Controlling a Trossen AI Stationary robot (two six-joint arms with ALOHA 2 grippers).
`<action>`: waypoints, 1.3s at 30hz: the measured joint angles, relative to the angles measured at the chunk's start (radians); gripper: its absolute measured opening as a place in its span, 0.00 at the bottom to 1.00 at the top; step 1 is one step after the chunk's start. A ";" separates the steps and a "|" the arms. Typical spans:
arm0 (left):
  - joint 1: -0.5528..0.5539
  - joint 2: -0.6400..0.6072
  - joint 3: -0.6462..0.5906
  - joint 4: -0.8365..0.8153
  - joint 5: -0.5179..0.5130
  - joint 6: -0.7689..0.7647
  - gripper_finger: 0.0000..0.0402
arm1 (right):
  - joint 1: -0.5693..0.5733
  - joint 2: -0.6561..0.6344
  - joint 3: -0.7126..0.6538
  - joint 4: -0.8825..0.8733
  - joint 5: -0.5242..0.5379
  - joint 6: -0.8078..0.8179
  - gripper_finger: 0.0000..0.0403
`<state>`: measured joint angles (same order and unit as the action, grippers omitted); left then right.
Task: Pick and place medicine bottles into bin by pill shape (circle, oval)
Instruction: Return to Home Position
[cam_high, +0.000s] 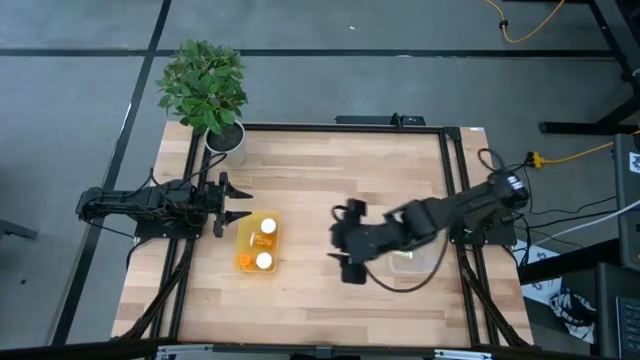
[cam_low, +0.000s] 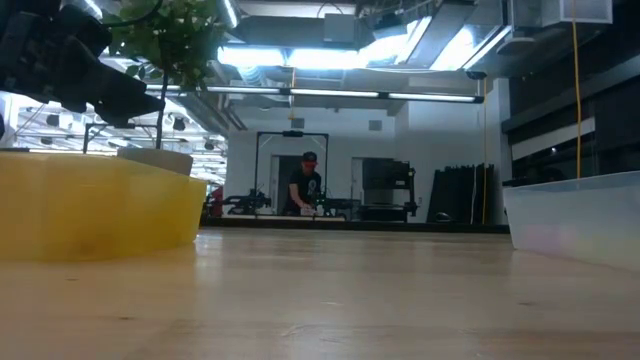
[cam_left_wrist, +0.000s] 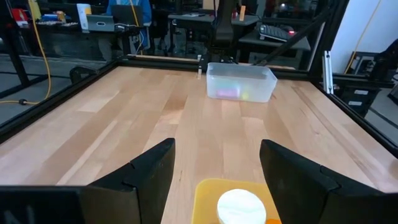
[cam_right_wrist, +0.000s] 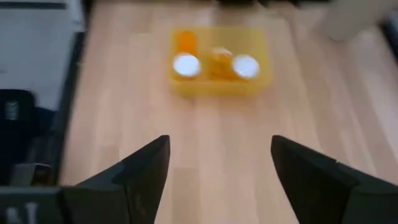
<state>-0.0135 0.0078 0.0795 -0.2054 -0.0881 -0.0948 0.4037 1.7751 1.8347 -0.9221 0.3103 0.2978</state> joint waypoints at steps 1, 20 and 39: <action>0.000 0.000 0.000 0.000 0.000 0.000 0.57 | 0.016 -0.038 -0.061 0.024 0.051 0.028 0.69; 0.000 0.000 0.000 0.000 -0.003 0.000 0.57 | -0.079 -0.903 -1.194 1.057 -0.181 -0.070 0.69; 0.000 0.000 0.000 0.000 -0.003 0.000 0.57 | -0.170 -1.493 -1.730 1.255 -0.248 0.013 0.69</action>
<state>-0.0135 0.0082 0.0799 -0.2051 -0.0914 -0.0948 0.2337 0.2817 0.1049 0.3327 0.0626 0.3107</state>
